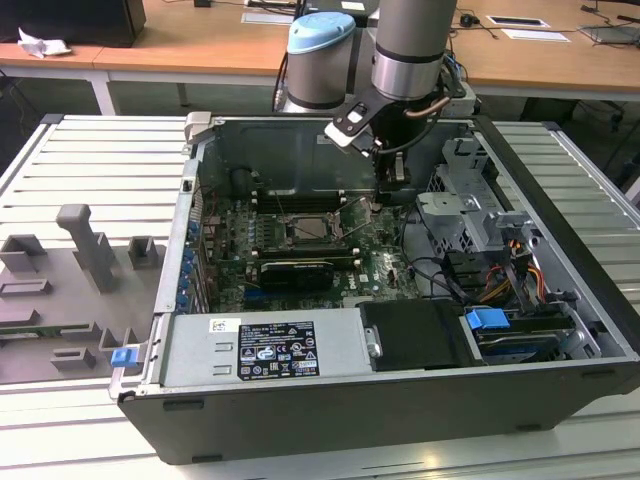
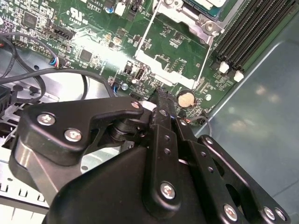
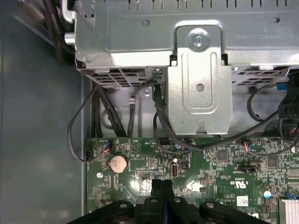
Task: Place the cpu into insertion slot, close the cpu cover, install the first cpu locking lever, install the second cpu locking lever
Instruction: 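Close the cpu cover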
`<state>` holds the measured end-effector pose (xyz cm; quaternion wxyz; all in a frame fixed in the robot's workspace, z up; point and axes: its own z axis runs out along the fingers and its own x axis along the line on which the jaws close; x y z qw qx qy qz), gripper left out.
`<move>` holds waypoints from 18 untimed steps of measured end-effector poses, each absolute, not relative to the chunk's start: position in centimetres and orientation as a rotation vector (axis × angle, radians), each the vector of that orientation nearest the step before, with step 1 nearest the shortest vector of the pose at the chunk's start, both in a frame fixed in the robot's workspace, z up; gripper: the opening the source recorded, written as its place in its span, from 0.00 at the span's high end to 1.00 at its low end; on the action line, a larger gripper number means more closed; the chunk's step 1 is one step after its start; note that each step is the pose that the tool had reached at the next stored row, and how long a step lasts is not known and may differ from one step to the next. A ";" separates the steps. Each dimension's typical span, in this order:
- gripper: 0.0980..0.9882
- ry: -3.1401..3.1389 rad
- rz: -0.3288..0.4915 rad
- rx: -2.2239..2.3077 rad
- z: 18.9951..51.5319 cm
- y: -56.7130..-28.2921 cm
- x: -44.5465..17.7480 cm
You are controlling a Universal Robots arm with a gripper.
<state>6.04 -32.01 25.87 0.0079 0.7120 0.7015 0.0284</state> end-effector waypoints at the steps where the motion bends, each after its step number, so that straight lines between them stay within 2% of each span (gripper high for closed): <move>1: 0.99 2.193 0.089 2.226 25.8 -32.1 6.0; 18: 0.99 2.193 0.089 2.226 24.3 -32.2 5.8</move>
